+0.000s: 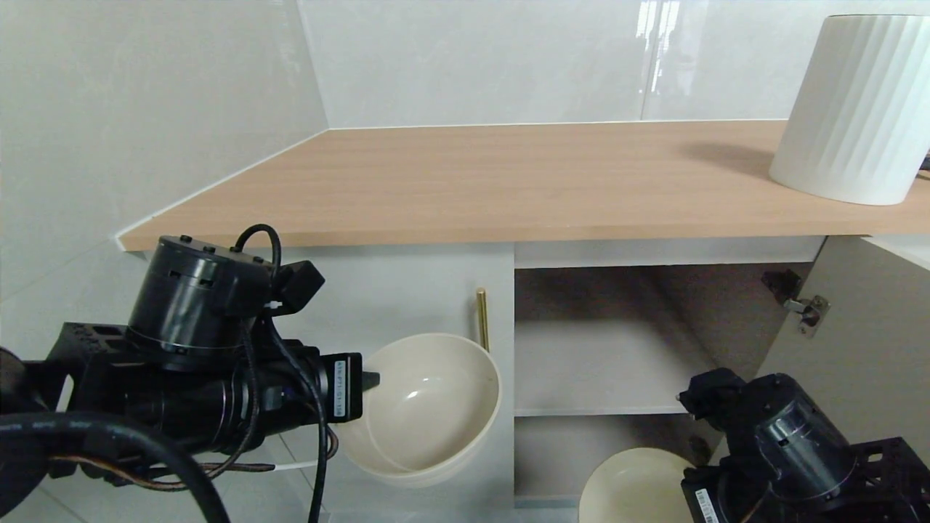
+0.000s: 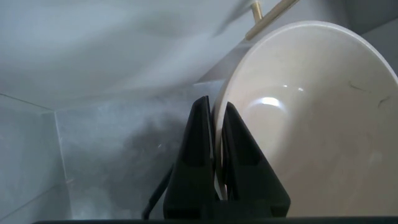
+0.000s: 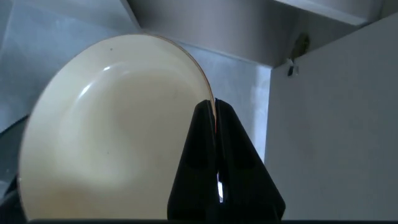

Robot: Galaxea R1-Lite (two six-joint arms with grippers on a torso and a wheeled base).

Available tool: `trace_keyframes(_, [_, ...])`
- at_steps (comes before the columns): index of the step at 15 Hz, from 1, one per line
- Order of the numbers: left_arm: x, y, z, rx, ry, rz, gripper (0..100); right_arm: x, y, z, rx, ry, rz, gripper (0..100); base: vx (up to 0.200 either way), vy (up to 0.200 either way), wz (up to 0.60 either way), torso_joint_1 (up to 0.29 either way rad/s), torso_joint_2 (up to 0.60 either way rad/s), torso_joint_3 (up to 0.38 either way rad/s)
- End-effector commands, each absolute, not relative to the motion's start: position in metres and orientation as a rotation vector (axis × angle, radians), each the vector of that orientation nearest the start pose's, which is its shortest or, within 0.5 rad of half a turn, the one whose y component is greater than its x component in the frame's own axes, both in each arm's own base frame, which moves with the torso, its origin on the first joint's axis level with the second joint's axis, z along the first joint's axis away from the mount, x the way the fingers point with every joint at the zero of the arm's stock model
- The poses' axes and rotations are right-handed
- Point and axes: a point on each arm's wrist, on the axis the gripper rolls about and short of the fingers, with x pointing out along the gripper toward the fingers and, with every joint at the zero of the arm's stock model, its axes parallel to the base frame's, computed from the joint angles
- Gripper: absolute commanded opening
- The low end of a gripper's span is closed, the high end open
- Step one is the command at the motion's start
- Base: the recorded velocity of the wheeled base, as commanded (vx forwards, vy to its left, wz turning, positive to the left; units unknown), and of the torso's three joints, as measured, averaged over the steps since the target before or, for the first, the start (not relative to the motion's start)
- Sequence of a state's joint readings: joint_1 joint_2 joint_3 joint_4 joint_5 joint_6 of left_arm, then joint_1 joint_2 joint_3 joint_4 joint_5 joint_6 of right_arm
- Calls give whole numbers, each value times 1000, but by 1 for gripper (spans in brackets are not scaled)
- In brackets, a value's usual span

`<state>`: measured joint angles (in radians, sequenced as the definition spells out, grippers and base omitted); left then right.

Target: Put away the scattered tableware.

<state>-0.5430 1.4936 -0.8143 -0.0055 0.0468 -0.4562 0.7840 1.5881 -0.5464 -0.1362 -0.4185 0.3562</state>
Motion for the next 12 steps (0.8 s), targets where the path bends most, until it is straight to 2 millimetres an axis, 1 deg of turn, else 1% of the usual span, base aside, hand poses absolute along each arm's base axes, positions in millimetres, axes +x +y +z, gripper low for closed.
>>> trace_keyframes(1, [206,-123,185,-234,740,-320,0,176,150,101,-153,785,170,0,0,0,0,0,0,0])
trace_keyframes(3, [204,-122,187,-219,726,-330,0,207,148,83,-87,784,141,0,0,0,0,0,0,0])
trace_keyframes(5, [202,-121,189,-218,719,-334,0,233,151,66,-34,781,157,0,0,0,0,0,0,0])
trace_keyframes(7, [200,-120,192,-210,707,-343,0,260,153,42,-23,763,124,0,0,0,0,0,0,0])
trace_keyframes(8, [198,-119,193,-198,699,-350,0,265,151,37,-26,760,116,0,0,0,0,0,0,0])
trace_keyframes(9, [193,-116,196,-165,680,-389,0,280,148,26,-12,733,93,0,0,0,0,0,0,0])
trace_keyframes(10, [187,-114,198,-158,672,-421,0,296,148,24,9,692,78,0,0,0,0,0,0,0])
trace_keyframes(12, [182,-113,201,-159,660,-449,0,319,146,18,-26,667,65,0,0,0,0,0,0,0])
